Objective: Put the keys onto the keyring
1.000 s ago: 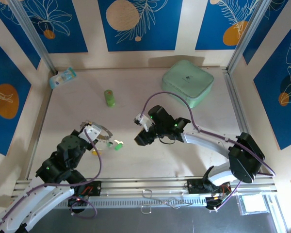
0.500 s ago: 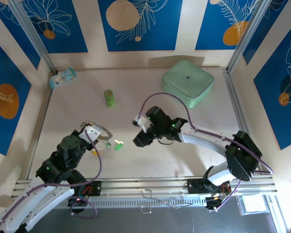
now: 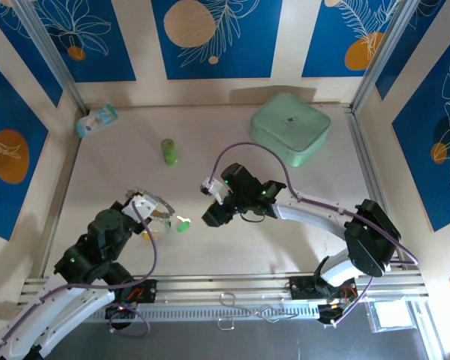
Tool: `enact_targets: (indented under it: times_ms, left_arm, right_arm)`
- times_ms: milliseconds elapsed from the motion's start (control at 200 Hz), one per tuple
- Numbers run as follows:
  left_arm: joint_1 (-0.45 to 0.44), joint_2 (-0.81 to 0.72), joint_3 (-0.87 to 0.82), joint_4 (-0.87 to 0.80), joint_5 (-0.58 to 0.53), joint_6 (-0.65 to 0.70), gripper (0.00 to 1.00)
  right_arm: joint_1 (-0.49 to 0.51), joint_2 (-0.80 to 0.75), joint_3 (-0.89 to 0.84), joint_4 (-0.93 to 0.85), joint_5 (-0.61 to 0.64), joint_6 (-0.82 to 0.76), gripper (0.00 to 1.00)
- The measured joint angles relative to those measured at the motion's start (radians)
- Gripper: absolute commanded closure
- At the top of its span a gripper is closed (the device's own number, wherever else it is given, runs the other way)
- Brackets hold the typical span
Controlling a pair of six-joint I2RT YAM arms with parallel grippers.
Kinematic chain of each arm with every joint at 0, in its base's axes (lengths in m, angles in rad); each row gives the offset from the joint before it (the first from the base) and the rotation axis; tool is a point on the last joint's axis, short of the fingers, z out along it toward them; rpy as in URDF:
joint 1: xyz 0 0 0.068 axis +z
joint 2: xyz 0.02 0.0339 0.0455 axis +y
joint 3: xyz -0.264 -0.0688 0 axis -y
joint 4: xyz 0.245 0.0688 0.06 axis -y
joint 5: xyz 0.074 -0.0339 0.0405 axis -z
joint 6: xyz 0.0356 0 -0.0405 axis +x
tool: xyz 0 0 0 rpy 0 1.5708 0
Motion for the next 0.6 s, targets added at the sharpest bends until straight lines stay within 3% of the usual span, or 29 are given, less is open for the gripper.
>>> enact_targets:
  times_ms: [240, 600]
  left_arm:
    - [0.0, -0.02, 0.005, -0.012, -0.008, 0.015, 1.0]
    - [0.0, -0.032, 0.005, -0.011, -0.133, 0.031, 1.0]
  right_arm:
    - [0.022, 0.108, 0.096, -0.025, 0.004, -0.003, 0.52]
    - [0.116, 0.45, 0.397, -0.146, 0.112, 0.121, 0.56]
